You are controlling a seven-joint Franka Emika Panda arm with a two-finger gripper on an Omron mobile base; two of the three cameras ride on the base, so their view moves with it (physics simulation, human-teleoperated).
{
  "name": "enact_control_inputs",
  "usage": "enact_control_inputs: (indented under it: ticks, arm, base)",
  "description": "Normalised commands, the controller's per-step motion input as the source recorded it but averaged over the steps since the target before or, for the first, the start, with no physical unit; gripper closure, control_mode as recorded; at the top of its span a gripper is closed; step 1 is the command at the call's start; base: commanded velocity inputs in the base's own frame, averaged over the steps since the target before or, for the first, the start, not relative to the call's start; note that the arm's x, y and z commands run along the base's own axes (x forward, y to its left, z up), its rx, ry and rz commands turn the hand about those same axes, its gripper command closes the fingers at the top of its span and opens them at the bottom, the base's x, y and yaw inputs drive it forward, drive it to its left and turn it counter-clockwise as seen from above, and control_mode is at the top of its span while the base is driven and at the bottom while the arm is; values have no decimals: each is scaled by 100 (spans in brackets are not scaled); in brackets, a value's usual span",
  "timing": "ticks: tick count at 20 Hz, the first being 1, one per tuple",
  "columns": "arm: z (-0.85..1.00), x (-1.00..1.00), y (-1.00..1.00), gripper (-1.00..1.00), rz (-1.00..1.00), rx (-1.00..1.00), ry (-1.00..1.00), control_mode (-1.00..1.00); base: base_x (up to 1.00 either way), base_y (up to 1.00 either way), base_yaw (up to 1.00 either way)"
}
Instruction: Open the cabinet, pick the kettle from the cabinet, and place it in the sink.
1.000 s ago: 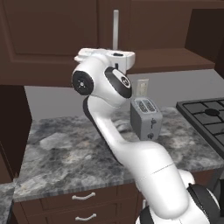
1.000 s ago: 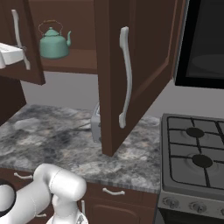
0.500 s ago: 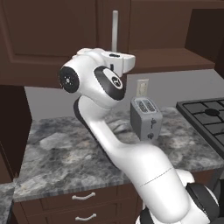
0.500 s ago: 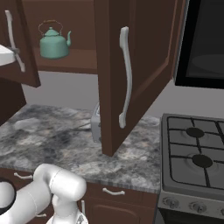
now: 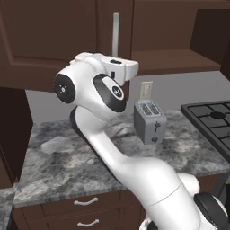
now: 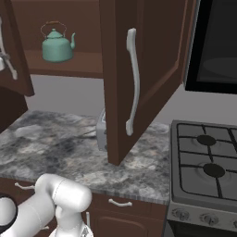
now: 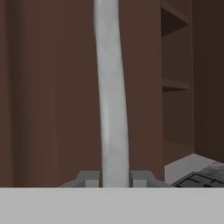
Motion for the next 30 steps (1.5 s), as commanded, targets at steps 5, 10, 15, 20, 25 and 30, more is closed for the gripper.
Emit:
enact_control_inputs:
  ticks: [5,10,15,20,25,30]
  arm:
    - [0,-42,44,100,-4,0,0,-100]
    - [0,-38,47,100,-7,0,0,-100]
    - [0,-35,47,100,-7,0,0,-100]
    - [-2,-34,48,100,-7,0,0,-100]
    - [-3,-33,48,100,-7,0,0,-100]
    - [-4,-32,47,100,-6,0,0,-100]
  base:
    - [0,0,0]
    - [0,0,0]
    - [0,0,0]
    - [0,0,0]
    - [0,0,0]
    - [0,0,0]
